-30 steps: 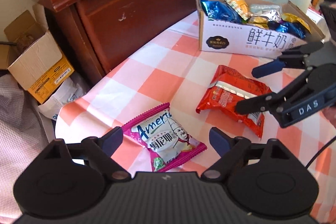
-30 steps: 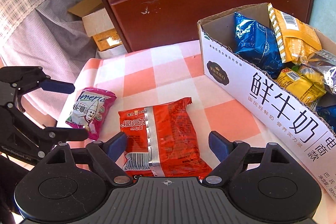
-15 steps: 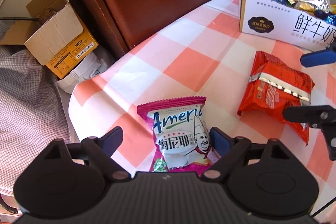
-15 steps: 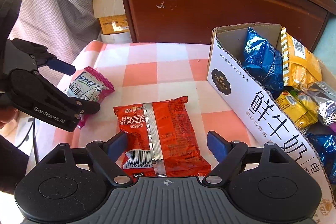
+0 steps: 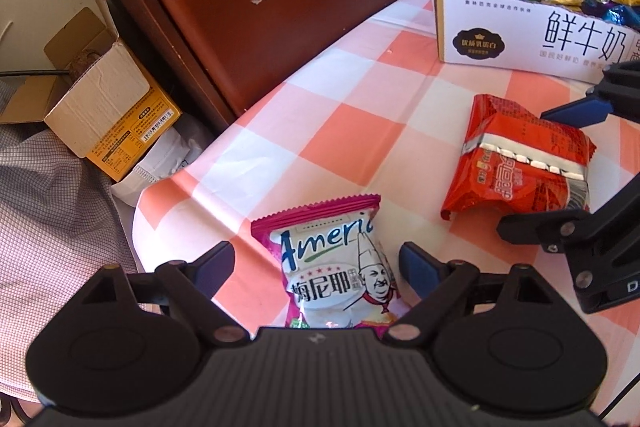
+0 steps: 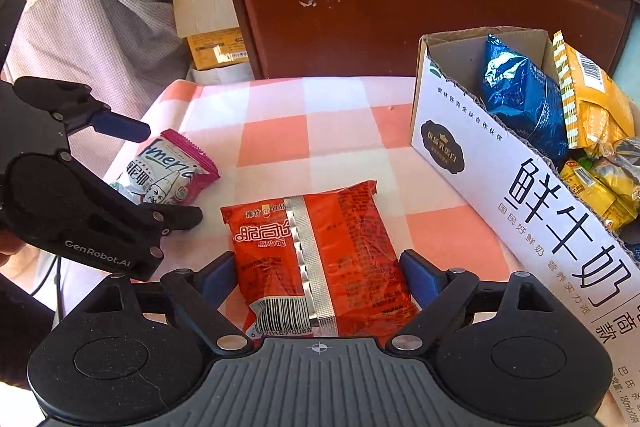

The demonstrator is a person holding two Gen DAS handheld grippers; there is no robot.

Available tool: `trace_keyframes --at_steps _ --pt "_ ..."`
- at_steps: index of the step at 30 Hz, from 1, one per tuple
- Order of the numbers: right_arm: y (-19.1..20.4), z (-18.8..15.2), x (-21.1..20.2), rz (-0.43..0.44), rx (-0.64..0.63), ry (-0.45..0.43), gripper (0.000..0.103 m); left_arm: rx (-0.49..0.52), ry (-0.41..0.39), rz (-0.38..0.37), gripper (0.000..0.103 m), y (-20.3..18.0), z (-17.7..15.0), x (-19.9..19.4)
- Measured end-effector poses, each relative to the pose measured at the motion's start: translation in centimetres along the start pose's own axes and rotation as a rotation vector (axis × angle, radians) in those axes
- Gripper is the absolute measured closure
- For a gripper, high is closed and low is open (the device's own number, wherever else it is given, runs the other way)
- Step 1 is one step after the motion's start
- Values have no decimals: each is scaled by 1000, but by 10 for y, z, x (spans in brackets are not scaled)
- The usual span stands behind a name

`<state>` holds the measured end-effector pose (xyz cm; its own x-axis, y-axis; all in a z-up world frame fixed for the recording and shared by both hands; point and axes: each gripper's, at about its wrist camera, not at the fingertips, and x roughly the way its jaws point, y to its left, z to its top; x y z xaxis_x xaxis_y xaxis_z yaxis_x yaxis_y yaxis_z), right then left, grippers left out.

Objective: Organize snacks
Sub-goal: 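Grasp the white-pink Americ bag with the left tool while the right tool grasps the red bag, then carry both held bags into the cardboard box and open both tools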

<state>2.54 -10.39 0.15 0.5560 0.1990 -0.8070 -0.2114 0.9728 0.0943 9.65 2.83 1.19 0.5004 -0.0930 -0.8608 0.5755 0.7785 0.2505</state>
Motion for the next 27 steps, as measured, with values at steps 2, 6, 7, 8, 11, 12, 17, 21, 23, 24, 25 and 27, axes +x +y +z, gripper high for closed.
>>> trace_keyframes --at_steps 2,6,7,8,11,12,17,21,23,24,25,27 --pt "0 0 0 4 -2 4 15 -1 -1 -12 18 0 0 -1" --pt "-1 0 -2 -2 7 1 24 -8 0 -41 29 0 0 -3" --pt "-1 1 -2 0 9 3 26 -10 1 -50 31 0 0 -3" --pt "-2 1 -3 2 12 5 26 -10 1 -58 35 0 0 -3" --pt "-2 1 -4 -6 7 7 27 -12 2 -85 47 -1 1 -5" --pt "-2 1 -5 -10 7 8 27 -14 4 -93 52 -2 1 -5" --pt "-5 1 -8 -24 22 8 27 -8 -1 -100 56 -4 1 -7" --pt "-8 2 -12 -29 42 1 27 -28 3 -125 60 0 2 -7" --pt "-10 2 -14 -30 47 -2 27 -39 1 -126 61 3 2 -7" --pt "-10 2 -15 -30 49 -3 27 -43 0 -127 61 3 2 -7" --pt "-10 3 -15 -30 51 -5 27 -48 -2 -128 62 4 3 -8" --pt "-10 3 -18 -32 51 -12 27 -53 -20 -119 62 5 4 -12"
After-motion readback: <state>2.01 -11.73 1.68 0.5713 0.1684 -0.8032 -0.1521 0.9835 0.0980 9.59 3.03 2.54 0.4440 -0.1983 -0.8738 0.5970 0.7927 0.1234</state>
